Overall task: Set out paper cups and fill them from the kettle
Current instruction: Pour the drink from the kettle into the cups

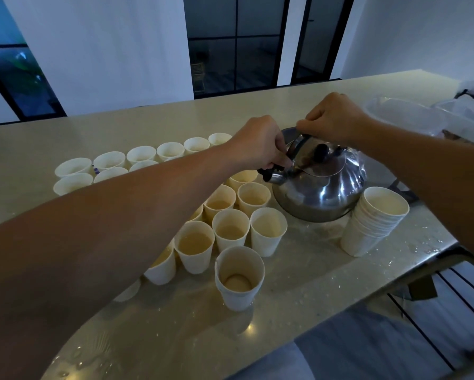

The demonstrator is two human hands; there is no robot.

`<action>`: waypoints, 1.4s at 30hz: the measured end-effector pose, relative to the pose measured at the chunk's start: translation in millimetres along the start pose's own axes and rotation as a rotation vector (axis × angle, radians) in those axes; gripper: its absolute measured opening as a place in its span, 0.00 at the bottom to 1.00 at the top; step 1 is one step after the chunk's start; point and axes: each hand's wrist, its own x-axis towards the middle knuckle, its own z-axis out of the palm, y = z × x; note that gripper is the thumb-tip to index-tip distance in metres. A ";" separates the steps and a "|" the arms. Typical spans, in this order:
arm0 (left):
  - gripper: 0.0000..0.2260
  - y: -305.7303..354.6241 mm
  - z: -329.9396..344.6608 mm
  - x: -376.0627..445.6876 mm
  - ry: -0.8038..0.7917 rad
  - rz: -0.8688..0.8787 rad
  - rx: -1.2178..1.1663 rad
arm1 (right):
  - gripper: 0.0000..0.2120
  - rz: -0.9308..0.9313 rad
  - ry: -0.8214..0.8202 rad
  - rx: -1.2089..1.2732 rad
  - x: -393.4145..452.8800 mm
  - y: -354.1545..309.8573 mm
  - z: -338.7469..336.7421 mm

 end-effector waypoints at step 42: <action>0.12 -0.4 13.4 -25.0 -0.100 0.040 0.131 | 0.21 -0.325 -0.163 -0.220 -15.7 -13.7 3.1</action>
